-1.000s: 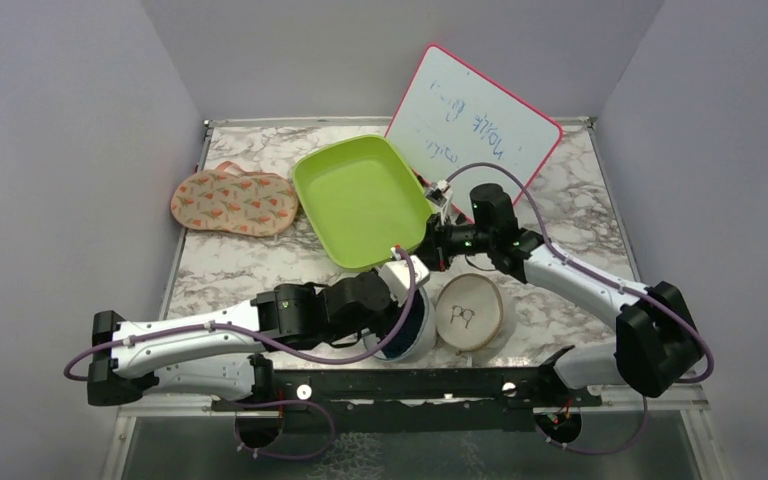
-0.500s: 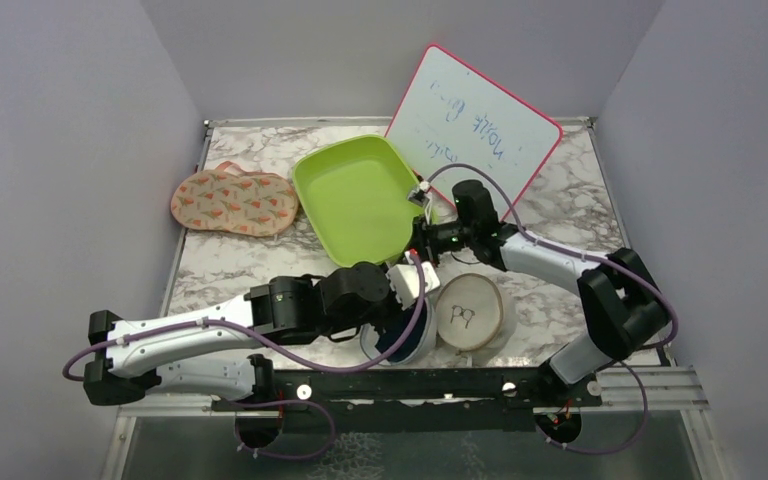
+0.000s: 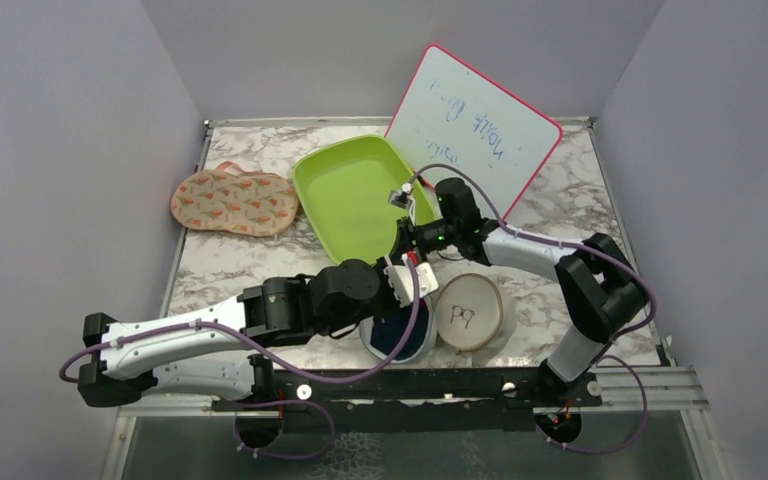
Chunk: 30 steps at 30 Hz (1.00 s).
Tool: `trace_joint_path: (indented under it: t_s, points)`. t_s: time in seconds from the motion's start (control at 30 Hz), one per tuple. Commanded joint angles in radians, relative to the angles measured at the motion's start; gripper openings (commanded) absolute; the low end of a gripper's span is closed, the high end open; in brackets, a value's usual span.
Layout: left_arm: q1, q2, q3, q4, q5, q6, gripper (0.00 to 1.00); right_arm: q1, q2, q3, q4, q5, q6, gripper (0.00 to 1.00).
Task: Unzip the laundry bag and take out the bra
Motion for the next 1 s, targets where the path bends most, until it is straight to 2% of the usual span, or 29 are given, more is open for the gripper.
trace_joint_path:
  t_s: [0.0, 0.07, 0.43, 0.6, 0.7, 0.77, 0.87, 0.97]
  points:
    - [-0.006, -0.054, -0.020, 0.176, -0.034, 0.056, 0.00, 0.001, -0.002, 0.014, -0.003, -0.030, -0.023, 0.01]
    - [-0.005, -0.076, -0.054, 0.221, -0.026, 0.043, 0.00, 0.003, 0.012, 0.004, 0.047, -0.073, 0.013, 0.01]
    - [-0.006, -0.168, -0.184, 0.348, -0.014, -0.035, 0.00, 0.045, 0.068, 0.046, -0.012, -0.080, -0.005, 0.01]
    - [-0.005, -0.189, -0.211, 0.355, -0.052, -0.105, 0.00, 0.015, 0.036, 0.069, -0.211, 0.052, -0.065, 0.03]
    - [-0.006, -0.192, -0.202, 0.322, -0.116, -0.196, 0.00, -0.011, -0.042, 0.059, -0.321, 0.205, -0.053, 0.21]
    - [-0.004, -0.202, -0.201, 0.305, -0.153, -0.260, 0.00, -0.013, -0.086, 0.088, -0.458, 0.367, -0.060, 0.29]
    - [-0.005, -0.218, -0.205, 0.284, -0.204, -0.366, 0.00, -0.016, -0.148, 0.119, -0.613, 0.579, -0.050, 0.56]
    - [-0.004, -0.215, -0.195, 0.257, -0.218, -0.448, 0.00, -0.020, -0.216, 0.128, -0.706, 0.709, -0.047, 0.78]
